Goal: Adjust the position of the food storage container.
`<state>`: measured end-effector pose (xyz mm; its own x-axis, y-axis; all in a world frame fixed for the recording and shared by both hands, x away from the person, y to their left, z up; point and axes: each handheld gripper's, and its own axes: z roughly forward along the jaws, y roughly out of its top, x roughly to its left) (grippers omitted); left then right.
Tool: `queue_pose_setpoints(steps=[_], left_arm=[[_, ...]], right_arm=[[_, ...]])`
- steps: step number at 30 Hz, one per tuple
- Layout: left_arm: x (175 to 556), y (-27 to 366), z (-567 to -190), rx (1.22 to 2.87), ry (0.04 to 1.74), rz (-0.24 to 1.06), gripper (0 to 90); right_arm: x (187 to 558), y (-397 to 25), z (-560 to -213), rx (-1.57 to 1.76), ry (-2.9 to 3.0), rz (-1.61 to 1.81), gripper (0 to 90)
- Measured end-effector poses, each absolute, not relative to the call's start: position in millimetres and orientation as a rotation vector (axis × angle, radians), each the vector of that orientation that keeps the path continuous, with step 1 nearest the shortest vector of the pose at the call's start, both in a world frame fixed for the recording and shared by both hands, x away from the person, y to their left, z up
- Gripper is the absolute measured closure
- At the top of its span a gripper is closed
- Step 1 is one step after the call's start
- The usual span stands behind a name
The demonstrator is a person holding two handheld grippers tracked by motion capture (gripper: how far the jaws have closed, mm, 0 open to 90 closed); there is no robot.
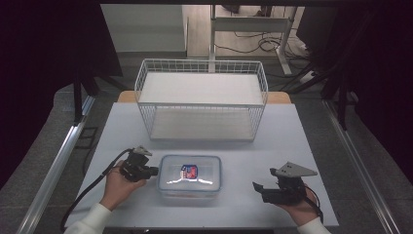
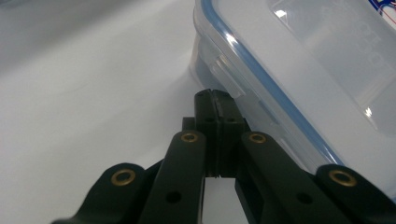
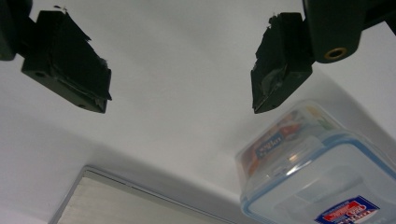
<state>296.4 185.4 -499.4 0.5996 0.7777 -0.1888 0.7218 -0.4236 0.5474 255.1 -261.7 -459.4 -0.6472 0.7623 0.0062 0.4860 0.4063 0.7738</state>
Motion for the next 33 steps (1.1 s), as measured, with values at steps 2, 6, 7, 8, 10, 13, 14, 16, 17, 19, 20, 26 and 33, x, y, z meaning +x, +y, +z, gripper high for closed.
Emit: queue_pose_setpoints(steps=[2, 6, 7, 8, 10, 13, 14, 16, 17, 19, 20, 26, 33], left_arm=[[297.5, 181.8, -499.1, 2.241, 1.173, 0.121, 90.0], [302.7, 168.1, -498.5, 2.246, 1.154, 0.105, 90.0], [303.7, 167.1, -498.9, 2.24, 1.155, 0.093, 90.0], [303.7, 167.1, -498.9, 2.24, 1.155, 0.093, 90.0], [304.6, 164.9, -498.9, 2.236, 1.155, 0.087, 90.0], [305.0, 166.0, -499.3, 2.234, 1.148, 0.08, 90.0], [305.0, 166.0, -499.3, 2.234, 1.148, 0.08, 90.0], [305.2, 167.1, -499.4, 2.238, 1.138, 0.072, 90.0], [304.3, 168.6, -499.8, 2.252, 1.125, 0.062, 90.0], [301.1, 169.0, -501.1, 2.266, 1.116, 0.063, 90.0], [299.0, 169.1, -501.4, 2.273, 1.112, 0.067, 90.0], [285.6, 166.3, -497.9, 2.275, 1.098, 0.088, 90.0], [282.2, 161.1, -498.6, 2.249, 1.115, 0.047, 90.0]], right_arm=[[255.6, -261.9, -459.4, 1.075, 2.32, 1.104, 20.0], [256.9, -261.8, -459.4, 1.075, 2.323, 1.105, 20.1], [257.1, -261.7, -459.4, 1.074, 2.324, 1.107, 20.0], [257.3, -261.6, -459.4, 1.073, 2.325, 1.108, 20.0], [258.2, -261.9, -459.5, 1.072, 2.324, 1.11, 20.0], [259.6, -263.2, -460.7, 1.083, 2.321, 1.108, 20.1], [259.6, -263.2, -460.7, 1.083, 2.321, 1.108, 20.1], [260.6, -263.9, -462.2, 1.097, 2.313, 1.104, 20.1], [260.6, -264.0, -463.9, 1.104, 2.311, 1.096, 20.1], [259.0, -263.3, -464.6, 1.107, 2.308, 1.09, 20.1], [258.4, -262.7, -464.3, 1.103, 2.31, 1.09, 20.1], [258.8, -257.3, -460.8, 1.081, 2.304, 1.101, 20.1], [261.6, -250.2, -461.3, 1.047, 2.33, 1.106, 20.1]])
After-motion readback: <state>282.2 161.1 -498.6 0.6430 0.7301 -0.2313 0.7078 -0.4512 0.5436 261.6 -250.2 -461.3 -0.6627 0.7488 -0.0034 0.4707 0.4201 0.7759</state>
